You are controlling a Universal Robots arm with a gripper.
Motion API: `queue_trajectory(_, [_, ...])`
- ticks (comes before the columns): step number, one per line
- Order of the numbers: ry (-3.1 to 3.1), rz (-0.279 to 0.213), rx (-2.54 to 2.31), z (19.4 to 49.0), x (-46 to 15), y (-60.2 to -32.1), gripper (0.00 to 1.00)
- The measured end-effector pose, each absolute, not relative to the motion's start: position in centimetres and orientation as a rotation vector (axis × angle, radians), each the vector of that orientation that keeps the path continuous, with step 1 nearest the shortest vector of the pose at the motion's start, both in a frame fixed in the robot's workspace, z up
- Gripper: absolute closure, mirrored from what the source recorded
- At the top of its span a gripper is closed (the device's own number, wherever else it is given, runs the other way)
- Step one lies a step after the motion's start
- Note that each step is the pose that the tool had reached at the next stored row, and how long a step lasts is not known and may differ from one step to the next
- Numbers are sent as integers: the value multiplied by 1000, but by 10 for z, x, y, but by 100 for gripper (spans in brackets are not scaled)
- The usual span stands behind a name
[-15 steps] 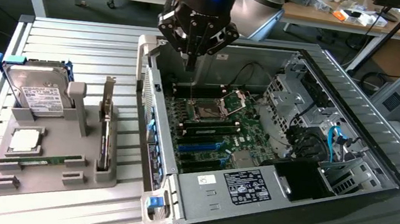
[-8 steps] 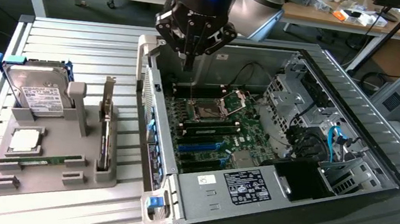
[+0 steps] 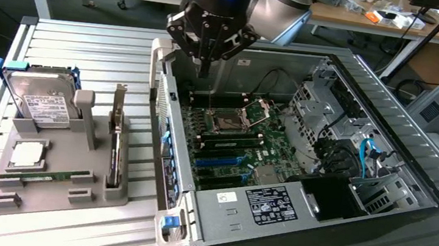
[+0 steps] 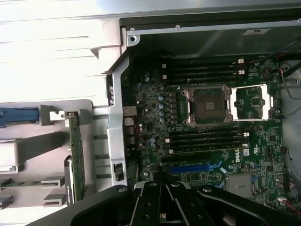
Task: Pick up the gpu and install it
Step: 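Reach for the gpu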
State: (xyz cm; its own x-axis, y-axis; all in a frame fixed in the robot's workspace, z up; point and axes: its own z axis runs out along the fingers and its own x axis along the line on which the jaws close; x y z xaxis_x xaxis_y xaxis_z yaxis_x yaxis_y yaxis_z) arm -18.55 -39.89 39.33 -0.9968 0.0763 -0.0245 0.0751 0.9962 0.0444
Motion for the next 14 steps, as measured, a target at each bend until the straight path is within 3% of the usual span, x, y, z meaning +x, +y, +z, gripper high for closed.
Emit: queue_trajectory(14, [3112, 68, 118, 393, -196, -399, 89])
